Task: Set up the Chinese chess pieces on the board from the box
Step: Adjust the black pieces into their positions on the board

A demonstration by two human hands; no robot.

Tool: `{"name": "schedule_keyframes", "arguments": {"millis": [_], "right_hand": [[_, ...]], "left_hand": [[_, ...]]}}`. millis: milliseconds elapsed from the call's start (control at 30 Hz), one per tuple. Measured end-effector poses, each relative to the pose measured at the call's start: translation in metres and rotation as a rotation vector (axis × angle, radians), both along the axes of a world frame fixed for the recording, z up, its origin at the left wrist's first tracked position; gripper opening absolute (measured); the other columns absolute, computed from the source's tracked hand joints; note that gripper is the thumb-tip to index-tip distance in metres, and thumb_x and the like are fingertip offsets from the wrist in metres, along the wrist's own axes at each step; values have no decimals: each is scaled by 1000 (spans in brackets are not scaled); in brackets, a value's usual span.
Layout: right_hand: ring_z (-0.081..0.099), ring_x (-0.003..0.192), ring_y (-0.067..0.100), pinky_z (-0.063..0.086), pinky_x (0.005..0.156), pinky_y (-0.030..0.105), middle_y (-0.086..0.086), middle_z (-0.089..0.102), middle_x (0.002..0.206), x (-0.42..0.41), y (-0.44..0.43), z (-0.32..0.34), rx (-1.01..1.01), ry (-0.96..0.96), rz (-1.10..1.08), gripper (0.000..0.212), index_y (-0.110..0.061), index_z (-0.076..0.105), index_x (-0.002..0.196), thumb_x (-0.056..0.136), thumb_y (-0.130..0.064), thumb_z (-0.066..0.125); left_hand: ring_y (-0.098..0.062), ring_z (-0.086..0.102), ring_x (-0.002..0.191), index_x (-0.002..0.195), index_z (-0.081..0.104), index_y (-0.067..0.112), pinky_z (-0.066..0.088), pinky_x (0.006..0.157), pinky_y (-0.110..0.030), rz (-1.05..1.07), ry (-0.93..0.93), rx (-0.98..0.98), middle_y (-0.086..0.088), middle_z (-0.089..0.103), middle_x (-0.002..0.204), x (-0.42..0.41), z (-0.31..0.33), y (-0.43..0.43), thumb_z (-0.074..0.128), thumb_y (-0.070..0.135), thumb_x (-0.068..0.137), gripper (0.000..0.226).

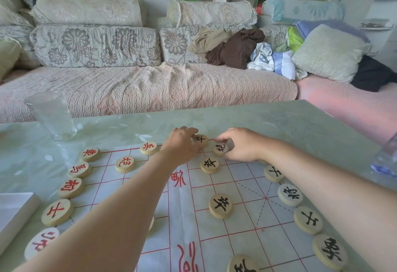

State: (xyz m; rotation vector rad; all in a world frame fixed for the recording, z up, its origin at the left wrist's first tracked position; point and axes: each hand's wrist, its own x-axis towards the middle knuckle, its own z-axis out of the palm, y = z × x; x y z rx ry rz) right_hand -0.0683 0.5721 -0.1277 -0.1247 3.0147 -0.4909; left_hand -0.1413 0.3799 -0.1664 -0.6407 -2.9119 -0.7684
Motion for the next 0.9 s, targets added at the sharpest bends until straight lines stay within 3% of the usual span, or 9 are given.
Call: {"name": "schedule_keyframes", "arguments": {"millis": [100,500,567,633,700,800,900], "right_hand": [[55,123,16,43,106,36,-9,59,133,-2,1,-3,28,11,-9,54,-35,60,132,82,-53,66],[54,119,14,43,104,33,-10,59,128,1,3,-2,14,38,-24,52,-35,57,133,83,-48,66],[53,119,12,41,105,34,-11,58,125,3,2,-4,-6,85,-27,54,-36,55,134,83,-48,68],[52,113,9,41,104,34,-12,56,123,8,0,-4,-65,136,-27,53,-36,56,134,83,-43,70],[49,100,4,40,96,27,-12,54,119,16,1,-2,-112,178,-20,49,-33,58,133,85,-33,70],[47,89,-3,36,85,18,-13,56,116,30,13,4,-130,208,-40,40,-31,62,128,89,-20,65],[54,85,-1,44,88,23,-14,63,113,49,31,5,-186,215,-140,34,-33,66,121,92,-16,61]], "left_hand": [[-20,45,120,132,53,25,40,97,-34,3,-16,3,4,57,122,0,1,2,60,48,88,51],[-21,41,117,127,57,23,39,91,-32,22,-31,-61,-1,54,122,-4,3,4,59,48,88,46],[-20,40,120,134,50,24,39,94,-33,32,-45,-57,1,53,126,-4,3,3,59,45,89,51],[-21,39,122,145,35,22,37,98,-34,19,-60,-34,2,51,129,1,4,0,61,44,87,67],[-21,41,121,146,31,22,39,101,-36,10,-8,23,2,50,127,12,8,-5,63,46,86,72],[-18,47,113,139,43,23,39,96,-29,-47,129,84,3,53,121,35,12,-14,60,33,90,53],[-14,52,104,131,49,26,41,86,-24,-107,86,85,11,53,109,58,12,-18,60,31,90,43]]}}
